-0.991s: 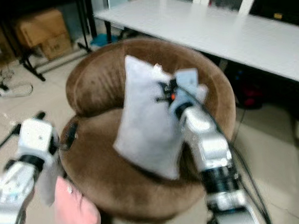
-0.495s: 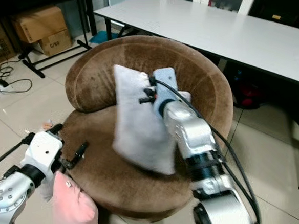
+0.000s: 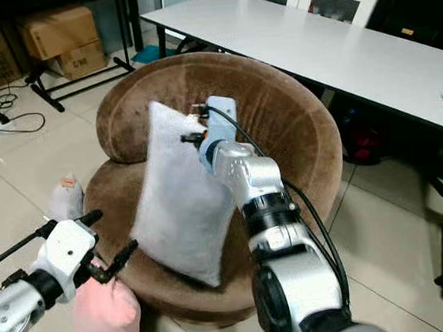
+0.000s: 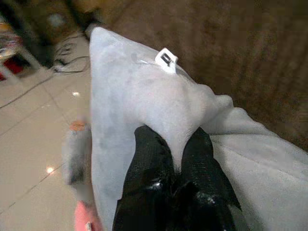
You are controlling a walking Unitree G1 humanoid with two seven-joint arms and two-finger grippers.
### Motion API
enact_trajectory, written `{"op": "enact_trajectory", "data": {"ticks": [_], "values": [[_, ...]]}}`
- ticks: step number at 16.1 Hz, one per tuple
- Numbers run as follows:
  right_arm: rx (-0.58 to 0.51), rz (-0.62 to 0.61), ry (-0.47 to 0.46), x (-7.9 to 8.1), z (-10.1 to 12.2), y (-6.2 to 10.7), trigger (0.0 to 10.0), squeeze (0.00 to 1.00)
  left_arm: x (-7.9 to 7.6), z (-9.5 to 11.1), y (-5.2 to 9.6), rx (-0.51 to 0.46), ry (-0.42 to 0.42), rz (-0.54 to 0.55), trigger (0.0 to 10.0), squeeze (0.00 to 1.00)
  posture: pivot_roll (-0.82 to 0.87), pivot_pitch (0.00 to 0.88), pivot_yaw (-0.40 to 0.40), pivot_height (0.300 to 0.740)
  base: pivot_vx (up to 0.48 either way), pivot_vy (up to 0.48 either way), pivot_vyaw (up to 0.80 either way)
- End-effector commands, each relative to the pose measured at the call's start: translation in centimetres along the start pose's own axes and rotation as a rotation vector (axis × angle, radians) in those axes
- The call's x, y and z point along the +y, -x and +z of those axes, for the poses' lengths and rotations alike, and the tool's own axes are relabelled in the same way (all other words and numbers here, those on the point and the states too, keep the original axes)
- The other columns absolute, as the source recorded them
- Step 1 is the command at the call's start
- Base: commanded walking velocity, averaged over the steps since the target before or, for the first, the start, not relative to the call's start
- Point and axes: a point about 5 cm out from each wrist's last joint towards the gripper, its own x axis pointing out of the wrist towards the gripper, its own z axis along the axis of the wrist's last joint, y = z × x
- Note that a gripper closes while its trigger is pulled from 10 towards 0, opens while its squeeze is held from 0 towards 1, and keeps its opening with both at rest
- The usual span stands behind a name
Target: Move the pillow to the sofa from floor
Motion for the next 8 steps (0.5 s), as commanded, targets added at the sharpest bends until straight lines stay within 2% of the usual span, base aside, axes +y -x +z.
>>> {"op": "enact_trajectory", "data": {"ticks": [1, 4, 6, 8], "values": [[-0.083, -0.026, -0.042, 0.4, 2.0, 0.0, 10.0, 0.0, -0.2, 0.4, 0.3, -0.004, -0.003, -0.017, 10.0, 0.0, -0.06, 0.0, -0.134, 0.74, 0.0, 0.0, 0.0], [-0.107, -0.185, -0.097, -1.9, 2.6, -0.7, 10.0, 0.0, -0.3, 0.7, 0.7, -0.009, 0.01, -0.023, 10.0, 0.0, -0.06, 0.0, -0.135, 0.74, 0.0, 0.0, 0.0], [-0.116, -0.228, -0.125, -3.0, 2.9, -0.8, 10.0, 0.0, -0.1, 1.2, 0.5, -0.045, 0.049, -0.001, 10.0, 0.0, -0.05, 0.0, -0.137, 0.74, 0.0, 0.0, 0.0], [-0.113, -0.262, -0.109, -3.6, 2.5, -1.0, 10.0, 0.0, -0.1, 1.7, 0.3, -0.078, 0.093, 0.004, 10.0, 0.0, -0.05, 0.0, -0.139, 0.74, 0.0, 0.0, 0.0]]}}
